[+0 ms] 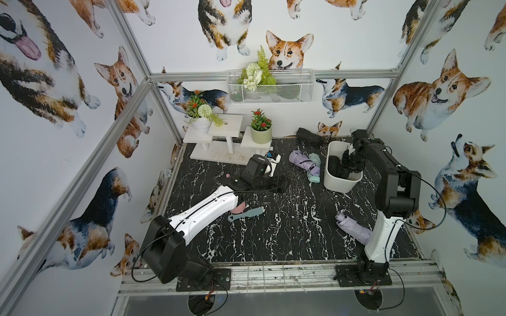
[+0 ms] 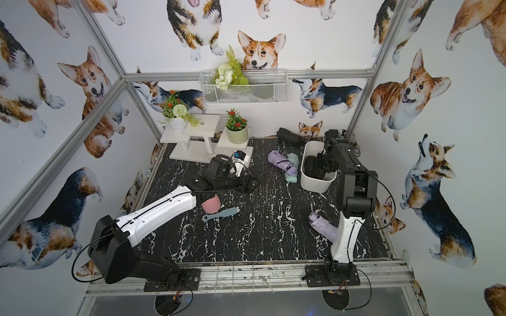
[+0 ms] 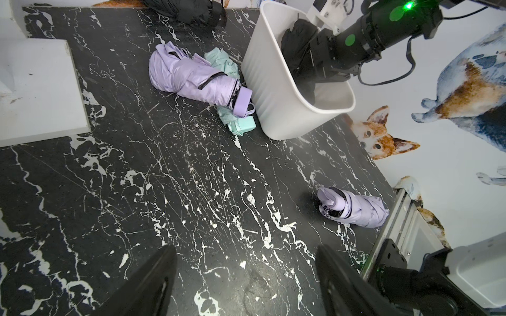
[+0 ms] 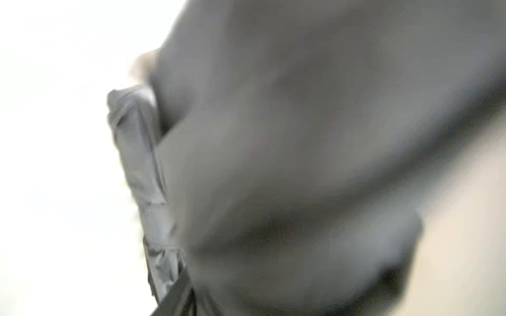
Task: Put the umbrella into the storage box
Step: Place the umbrella in the storage box, then adjust the storage box at the center of the board.
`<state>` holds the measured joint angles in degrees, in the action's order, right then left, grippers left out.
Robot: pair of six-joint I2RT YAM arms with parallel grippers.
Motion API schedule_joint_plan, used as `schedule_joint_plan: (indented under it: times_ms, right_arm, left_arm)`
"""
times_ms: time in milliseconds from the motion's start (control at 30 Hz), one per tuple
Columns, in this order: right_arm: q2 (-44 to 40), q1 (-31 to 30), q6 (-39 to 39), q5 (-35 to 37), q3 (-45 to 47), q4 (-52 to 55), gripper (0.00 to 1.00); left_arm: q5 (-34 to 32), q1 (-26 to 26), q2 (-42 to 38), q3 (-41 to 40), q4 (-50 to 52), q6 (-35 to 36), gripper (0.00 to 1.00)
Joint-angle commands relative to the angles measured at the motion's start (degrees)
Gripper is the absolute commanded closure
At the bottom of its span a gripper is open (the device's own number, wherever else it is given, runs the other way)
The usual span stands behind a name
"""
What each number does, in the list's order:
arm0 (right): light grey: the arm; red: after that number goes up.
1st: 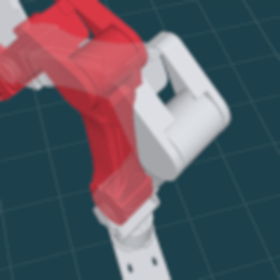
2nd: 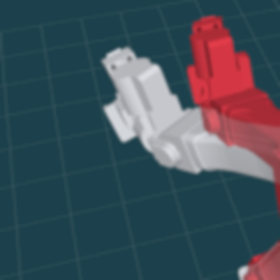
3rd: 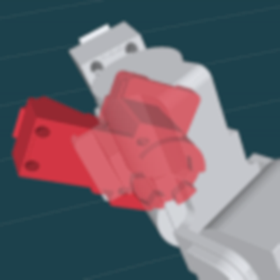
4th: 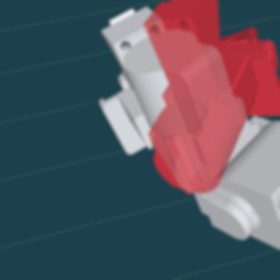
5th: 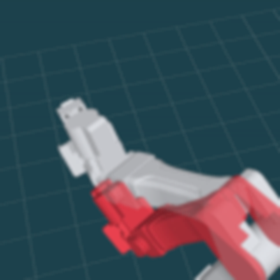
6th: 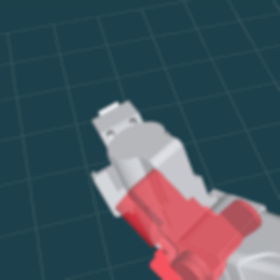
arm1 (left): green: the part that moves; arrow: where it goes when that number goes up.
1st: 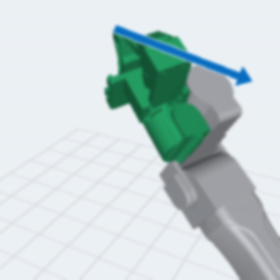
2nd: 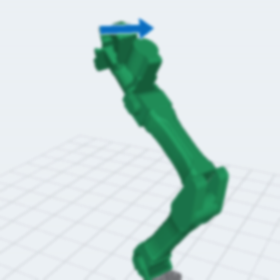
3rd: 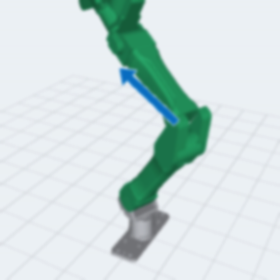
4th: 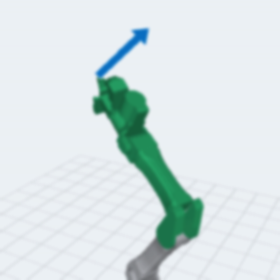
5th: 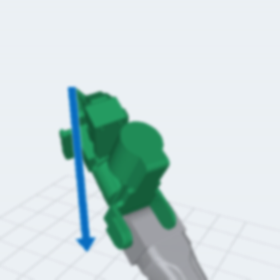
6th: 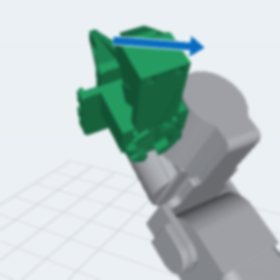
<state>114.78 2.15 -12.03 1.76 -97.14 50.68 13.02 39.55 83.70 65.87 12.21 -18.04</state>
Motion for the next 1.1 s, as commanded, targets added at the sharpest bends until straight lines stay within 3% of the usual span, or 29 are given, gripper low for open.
schedule_joint_plan:
  times_ms: [0, 167, 233, 433, 667, 1067]
  right_arm:
    - [-2.0, -0.8, -0.1, 5.9, -1.2, 2.4, 0.26]
    - [-7.8, -2.2, 0.2, 8.9, 0.6, 0.6, 0.19]
    - [-14.1, -2.7, -0.4, 9.3, 4.2, -1.9, 0.19]
    - [-26.4, -2.8, -2.1, -0.8, 17.7, -12.7, 0.24]
    - [-20.8, -3.0, -2.3, -14.2, 15.4, -10.2, 0.36]
    - [-16.1, -8.7, -5.2, -15.0, 15.8, -12.7, 0.44]
  left_arm:
    - [0.6, -0.1, -0.1, -0.1, -0.6, 0.5, 0.16]
    - [0.6, -0.1, 0.5, 0.2, -0.3, 0.6, 0.16]
    - [0.5, -0.1, 0.7, 0.4, -0.2, 0.5, 0.16]
    - [-2.9, -0.1, 3.0, 2.4, 1.0, -1.7, 0.16]
    - [-2.7, 0.0, 5.6, 4.1, -0.4, -4.9, 0.16]
    - [-2.7, 0.1, 6.5, 5.0, 0.9, -4.6, 0.17]
